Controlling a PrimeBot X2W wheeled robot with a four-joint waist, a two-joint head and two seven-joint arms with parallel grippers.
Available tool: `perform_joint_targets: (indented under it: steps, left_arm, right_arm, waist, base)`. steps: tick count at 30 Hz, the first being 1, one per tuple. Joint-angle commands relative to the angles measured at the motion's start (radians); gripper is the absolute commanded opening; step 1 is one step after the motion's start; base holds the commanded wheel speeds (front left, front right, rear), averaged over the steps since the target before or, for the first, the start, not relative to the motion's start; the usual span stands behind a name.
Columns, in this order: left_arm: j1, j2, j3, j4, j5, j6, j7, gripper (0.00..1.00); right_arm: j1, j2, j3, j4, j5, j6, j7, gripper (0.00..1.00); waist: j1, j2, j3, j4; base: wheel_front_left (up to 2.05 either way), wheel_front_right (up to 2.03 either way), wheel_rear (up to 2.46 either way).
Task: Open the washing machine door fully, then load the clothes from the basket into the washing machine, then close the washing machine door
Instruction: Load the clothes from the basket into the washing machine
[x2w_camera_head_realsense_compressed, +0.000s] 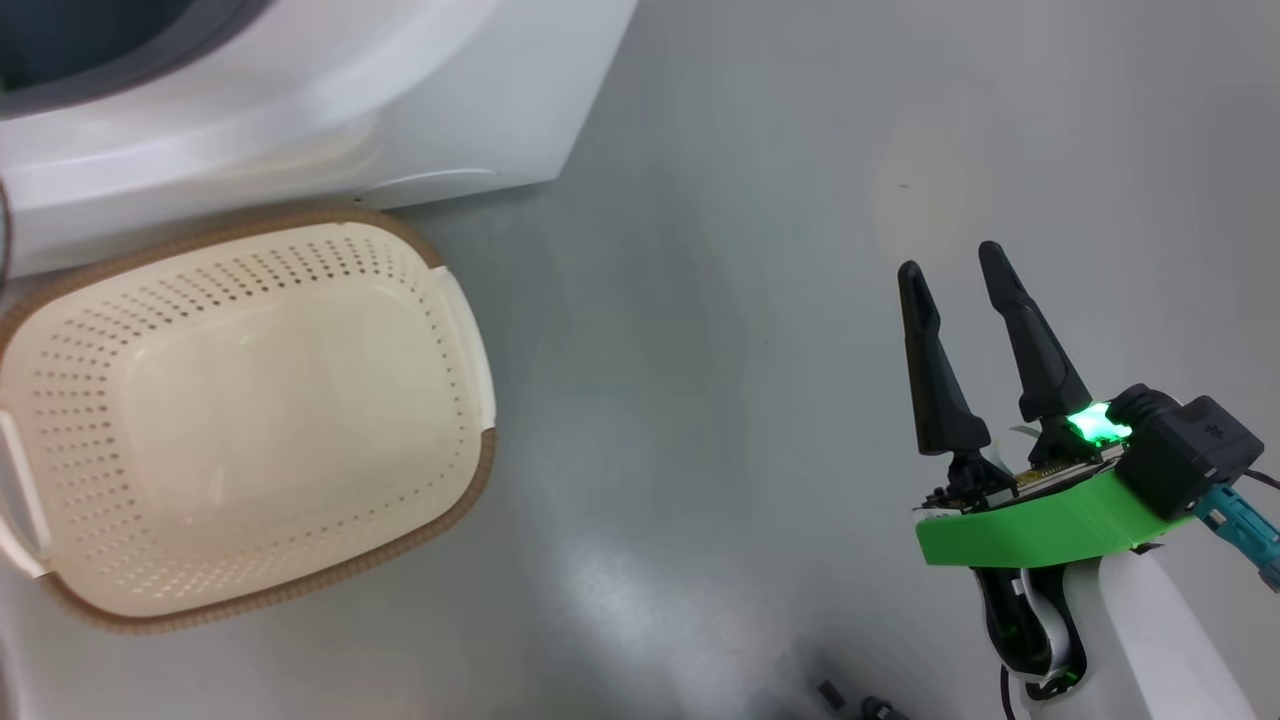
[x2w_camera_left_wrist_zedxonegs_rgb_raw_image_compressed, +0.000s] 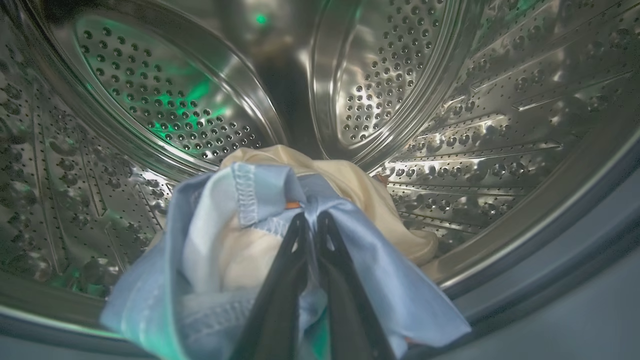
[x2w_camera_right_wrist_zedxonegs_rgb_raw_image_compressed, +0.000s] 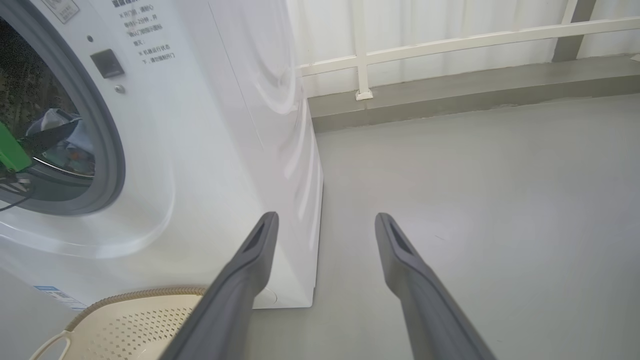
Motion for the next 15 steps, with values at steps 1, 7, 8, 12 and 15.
perform_joint_targets:
  steps: [1, 7, 8, 12, 15]
  left_arm:
    - [-0.029, 0.061, 0.001, -0.004, 0.016, 0.011, -0.005, 0.00]
    - [-0.082, 0.100, 0.008, -0.057, 0.030, 0.048, -0.005, 0.00]
    - [-0.080, 0.107, 0.011, -0.075, 0.031, 0.053, -0.005, 0.00]
    - [-0.050, 0.123, 0.021, -0.095, 0.032, 0.062, -0.005, 0.00]
    - [-0.043, 0.137, 0.013, -0.017, 0.039, 0.059, -0.005, 0.04]
  right_arm:
    - [-0.006, -0.002, 0.020, -0.024, 0.017, 0.004, -0.008, 1.00]
    - [-0.008, -0.002, 0.033, -0.027, 0.035, 0.004, -0.008, 1.00]
    - [-0.009, -0.002, 0.037, -0.027, 0.038, 0.004, -0.008, 1.00]
    - [-0.008, -0.002, 0.051, -0.026, 0.050, 0.004, -0.008, 1.00]
    - [-0.005, -0.002, 0.064, -0.025, 0.057, 0.004, -0.008, 1.00]
  waist:
    - [0.0000, 0.0000, 0.009, -0.022]
    - [0.0000, 0.0000, 0.025, -0.059]
    - [0.0000, 0.0000, 0.028, -0.066]
    - [0.0000, 0.0000, 0.030, -0.088]
    - [0.0000, 0.0000, 0.027, -0.104]
  base:
    - [0.00, 0.00, 0.00]
    - [0.00, 0.00, 0.00]
    - [0.00, 0.00, 0.00]
    - [0.00, 0.00, 0.00]
    - [0.00, 0.00, 0.00]
